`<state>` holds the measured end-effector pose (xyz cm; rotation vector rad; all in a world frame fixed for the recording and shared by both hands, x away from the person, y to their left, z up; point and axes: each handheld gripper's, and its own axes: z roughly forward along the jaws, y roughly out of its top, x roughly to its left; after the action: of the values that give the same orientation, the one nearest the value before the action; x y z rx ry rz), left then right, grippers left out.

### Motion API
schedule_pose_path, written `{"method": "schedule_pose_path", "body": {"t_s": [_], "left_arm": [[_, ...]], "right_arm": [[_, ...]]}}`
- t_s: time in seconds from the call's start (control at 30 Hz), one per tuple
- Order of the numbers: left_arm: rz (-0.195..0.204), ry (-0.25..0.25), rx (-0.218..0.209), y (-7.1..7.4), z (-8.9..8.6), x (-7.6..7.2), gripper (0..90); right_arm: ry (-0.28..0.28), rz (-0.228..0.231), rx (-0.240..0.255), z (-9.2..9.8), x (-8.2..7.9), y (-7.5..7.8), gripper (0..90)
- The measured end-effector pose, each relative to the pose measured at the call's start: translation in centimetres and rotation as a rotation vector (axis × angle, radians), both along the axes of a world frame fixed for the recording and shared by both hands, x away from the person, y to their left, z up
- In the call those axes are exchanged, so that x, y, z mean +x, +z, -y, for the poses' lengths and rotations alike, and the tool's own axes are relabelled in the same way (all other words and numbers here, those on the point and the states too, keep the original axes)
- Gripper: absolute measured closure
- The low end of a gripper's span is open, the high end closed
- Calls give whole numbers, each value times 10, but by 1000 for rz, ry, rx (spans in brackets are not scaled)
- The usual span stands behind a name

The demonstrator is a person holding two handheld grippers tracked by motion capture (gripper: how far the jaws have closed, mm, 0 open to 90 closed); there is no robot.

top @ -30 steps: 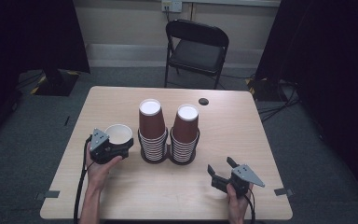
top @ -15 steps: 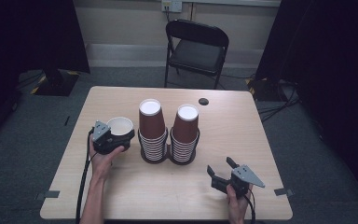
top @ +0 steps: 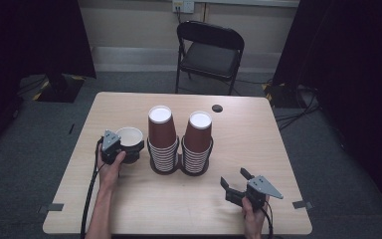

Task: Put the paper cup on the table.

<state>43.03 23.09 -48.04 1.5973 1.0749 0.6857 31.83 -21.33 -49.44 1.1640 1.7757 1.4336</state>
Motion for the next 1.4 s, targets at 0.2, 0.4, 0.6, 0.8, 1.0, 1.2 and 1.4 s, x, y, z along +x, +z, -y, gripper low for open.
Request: {"method": "schedule_pose_path", "body": {"t_s": [0.2, 0.4, 0.6, 0.8, 1.0, 1.2, 1.4], "left_arm": [[-44, 24, 23, -3, -5, -3, 86], [-111, 48, 44, -10, -8, -1, 120], [-140, 61, 64, -14, -8, -3, 138], [-155, 67, 125, -15, -7, -7, 153], [-181, 81, 141, -16, -7, -11, 155], [-174, 90, 132, -15, -10, -19, 155], [-150, 107, 109, -13, -11, -26, 155]], "right_arm": [[-2, -7, -5, 0, 0, 0, 146], [-1, -3, -4, 0, 0, 0, 147], [0, -2, -3, 0, 0, 0, 148], [3, -14, 4, 0, 1, 0, 148], [5, -16, 2, 0, 1, 0, 149], [5, -15, 3, 0, 1, 0, 150], [5, -16, 12, 1, 1, 0, 150]]}}
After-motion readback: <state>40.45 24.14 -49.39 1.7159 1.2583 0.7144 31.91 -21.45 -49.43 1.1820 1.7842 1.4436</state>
